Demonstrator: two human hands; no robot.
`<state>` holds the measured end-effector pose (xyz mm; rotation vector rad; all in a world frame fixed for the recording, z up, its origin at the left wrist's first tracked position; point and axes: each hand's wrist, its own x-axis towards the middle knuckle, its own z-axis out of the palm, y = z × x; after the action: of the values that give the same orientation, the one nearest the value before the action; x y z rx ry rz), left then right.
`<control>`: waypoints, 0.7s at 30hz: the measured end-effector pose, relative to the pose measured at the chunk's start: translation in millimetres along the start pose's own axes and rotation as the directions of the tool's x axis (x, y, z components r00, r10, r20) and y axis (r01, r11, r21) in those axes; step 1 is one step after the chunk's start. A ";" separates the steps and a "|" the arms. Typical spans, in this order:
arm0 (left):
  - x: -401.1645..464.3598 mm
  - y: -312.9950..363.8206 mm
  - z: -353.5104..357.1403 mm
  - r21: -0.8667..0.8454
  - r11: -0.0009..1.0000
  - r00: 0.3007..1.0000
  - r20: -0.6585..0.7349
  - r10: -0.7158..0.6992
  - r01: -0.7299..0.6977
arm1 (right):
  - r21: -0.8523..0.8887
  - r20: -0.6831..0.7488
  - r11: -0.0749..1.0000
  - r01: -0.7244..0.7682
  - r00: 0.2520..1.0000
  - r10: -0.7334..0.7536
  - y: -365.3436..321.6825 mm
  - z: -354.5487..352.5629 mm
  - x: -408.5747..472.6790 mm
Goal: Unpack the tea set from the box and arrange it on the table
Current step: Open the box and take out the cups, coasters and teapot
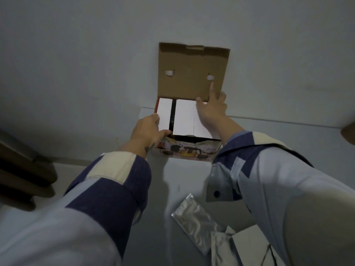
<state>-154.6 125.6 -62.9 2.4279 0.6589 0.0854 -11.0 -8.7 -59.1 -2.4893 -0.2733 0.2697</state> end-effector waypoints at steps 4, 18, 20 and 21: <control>-1.0 3.3 -0.1 0.018 1.000 1.000 0.001 -0.008 0.008 | -0.312 0.175 0.943 0.113 0.983 -0.060 3.2 4.9 -28.5; -18.1 2.7 5.0 -0.148 0.989 0.998 -0.066 -0.006 -0.004 | 0.223 -0.236 0.942 0.253 0.951 -0.199 30.0 -6.6 -75.9; -22.3 1.5 6.9 -0.217 0.976 0.995 -0.102 -0.007 -0.016 | 0.465 -0.319 0.879 0.110 0.947 0.050 33.3 -11.9 -78.4; -24.2 1.4 8.7 -0.258 0.966 0.992 -0.125 -0.002 -0.031 | 0.594 -0.311 0.804 0.029 0.930 0.196 37.6 -12.4 -76.5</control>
<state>-173.2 108.3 -66.8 2.1868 0.6416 0.3117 -76.2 -65.1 -61.9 -1.8727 0.0771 -0.0706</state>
